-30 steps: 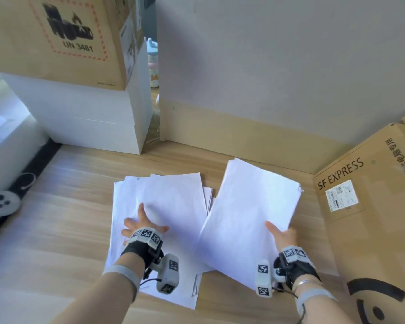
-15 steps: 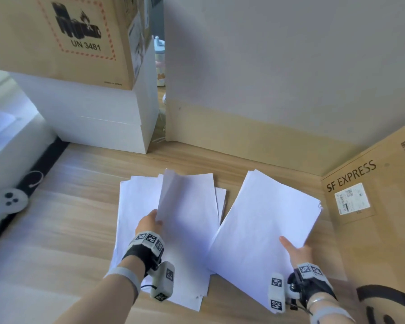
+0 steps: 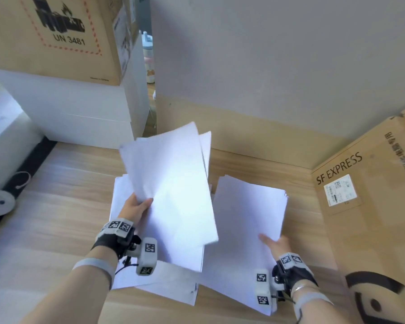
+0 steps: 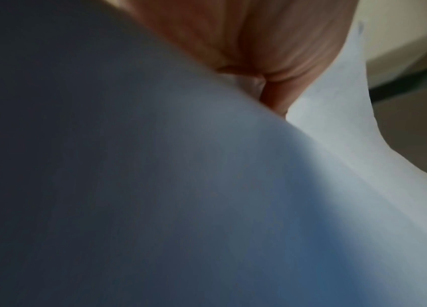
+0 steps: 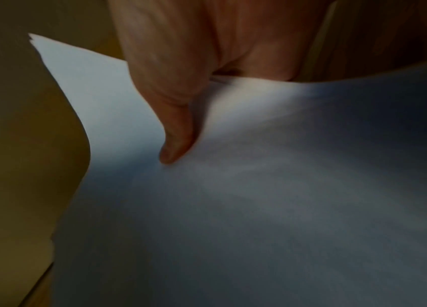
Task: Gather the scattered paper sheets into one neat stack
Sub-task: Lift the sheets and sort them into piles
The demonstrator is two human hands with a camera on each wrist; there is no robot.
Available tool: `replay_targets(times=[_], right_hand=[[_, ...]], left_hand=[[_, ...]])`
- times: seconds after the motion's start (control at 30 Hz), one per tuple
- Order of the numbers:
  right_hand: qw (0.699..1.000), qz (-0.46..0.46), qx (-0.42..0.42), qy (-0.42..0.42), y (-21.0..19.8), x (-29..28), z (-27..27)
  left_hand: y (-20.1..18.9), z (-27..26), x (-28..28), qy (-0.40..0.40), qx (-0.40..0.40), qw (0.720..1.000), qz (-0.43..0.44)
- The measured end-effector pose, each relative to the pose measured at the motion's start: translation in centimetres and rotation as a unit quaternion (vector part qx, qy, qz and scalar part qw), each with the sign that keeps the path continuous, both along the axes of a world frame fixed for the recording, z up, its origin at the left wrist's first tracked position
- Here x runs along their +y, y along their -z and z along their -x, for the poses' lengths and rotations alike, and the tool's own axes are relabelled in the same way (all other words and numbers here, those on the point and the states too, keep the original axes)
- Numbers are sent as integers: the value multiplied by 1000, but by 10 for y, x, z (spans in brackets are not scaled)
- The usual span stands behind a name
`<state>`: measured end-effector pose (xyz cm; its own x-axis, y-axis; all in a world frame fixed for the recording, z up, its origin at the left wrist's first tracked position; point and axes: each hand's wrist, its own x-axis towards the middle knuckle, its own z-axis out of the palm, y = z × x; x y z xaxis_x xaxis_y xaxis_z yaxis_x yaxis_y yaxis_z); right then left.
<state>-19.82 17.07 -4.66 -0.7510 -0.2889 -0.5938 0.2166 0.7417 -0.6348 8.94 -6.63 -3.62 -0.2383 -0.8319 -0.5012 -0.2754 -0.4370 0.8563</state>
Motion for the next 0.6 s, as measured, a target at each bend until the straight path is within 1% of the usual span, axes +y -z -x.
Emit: replay_targets(times=[0.03,0.13,0.2,0.27,0.37,0.47,0.57,0.6], right_hand=[[1000,-1,-2,-11,2,-4,-4],[999,0,-30,-34,4,-12,-12],[998,-10,-34,-52,2,-18,-17],[998,-2,-32,-57,0,-21,-20],[997,-7,-19,-69,-6,-24,-23],[997,1,-13,-72,-6,-24,-22],[998,16,-32,-54,-5,-20,-18],[998,15,-42,-48,-7,-19,-19]], left_hand=[[0,5,3,40,-4,999,-8],[4,27,17,182,-86,980,-4],[10,39,29,241,-106,965,-9],[13,47,39,250,-85,964,-30],[9,56,49,225,0,973,-57],[6,58,55,226,72,969,-75],[12,57,58,250,95,961,-77],[11,57,59,259,85,960,-70]])
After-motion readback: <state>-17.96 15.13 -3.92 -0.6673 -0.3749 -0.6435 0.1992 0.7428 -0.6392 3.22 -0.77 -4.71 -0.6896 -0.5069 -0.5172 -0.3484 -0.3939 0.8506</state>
